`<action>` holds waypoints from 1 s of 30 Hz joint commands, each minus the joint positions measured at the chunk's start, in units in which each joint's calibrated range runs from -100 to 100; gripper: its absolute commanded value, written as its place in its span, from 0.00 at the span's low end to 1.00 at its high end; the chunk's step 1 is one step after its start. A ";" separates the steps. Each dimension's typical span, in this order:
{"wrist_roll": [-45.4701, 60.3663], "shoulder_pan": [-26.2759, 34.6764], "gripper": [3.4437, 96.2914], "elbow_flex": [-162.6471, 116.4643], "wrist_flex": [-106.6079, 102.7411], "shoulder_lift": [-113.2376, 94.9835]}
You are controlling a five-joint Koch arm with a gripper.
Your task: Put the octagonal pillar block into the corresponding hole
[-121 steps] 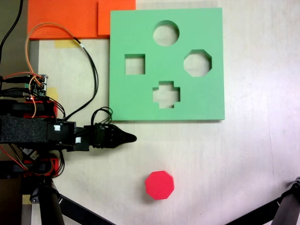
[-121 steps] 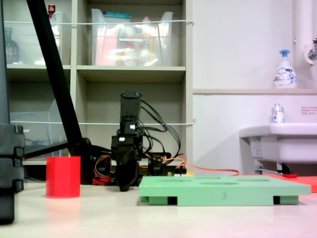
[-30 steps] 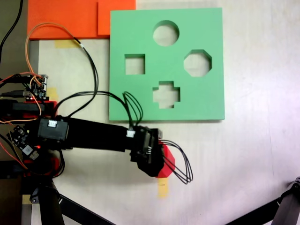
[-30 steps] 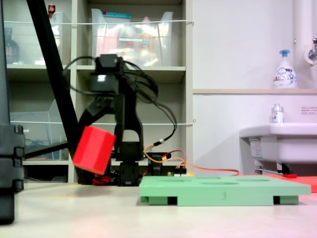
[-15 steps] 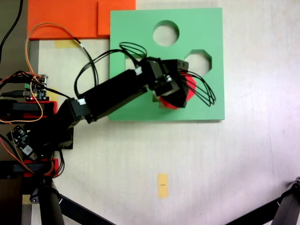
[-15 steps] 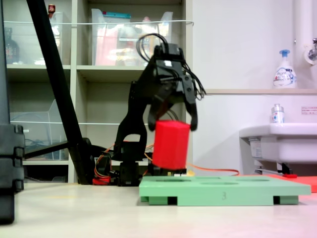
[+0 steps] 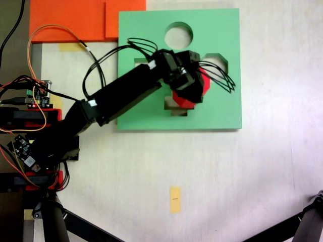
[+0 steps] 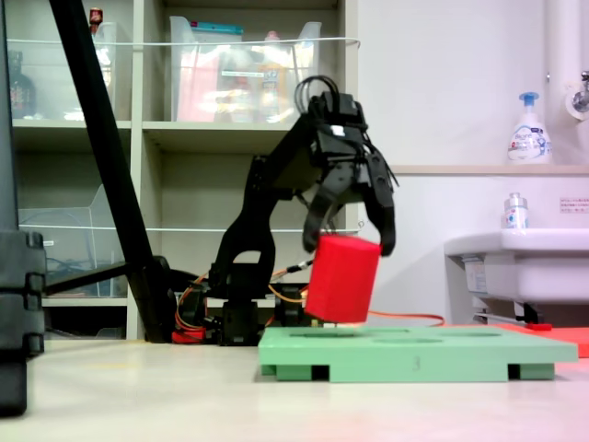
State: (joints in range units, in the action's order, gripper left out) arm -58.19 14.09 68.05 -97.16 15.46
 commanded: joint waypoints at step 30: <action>-2.00 3.22 0.38 3.93 26.34 11.36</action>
State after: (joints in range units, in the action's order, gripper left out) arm -59.12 16.87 68.15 -73.37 28.45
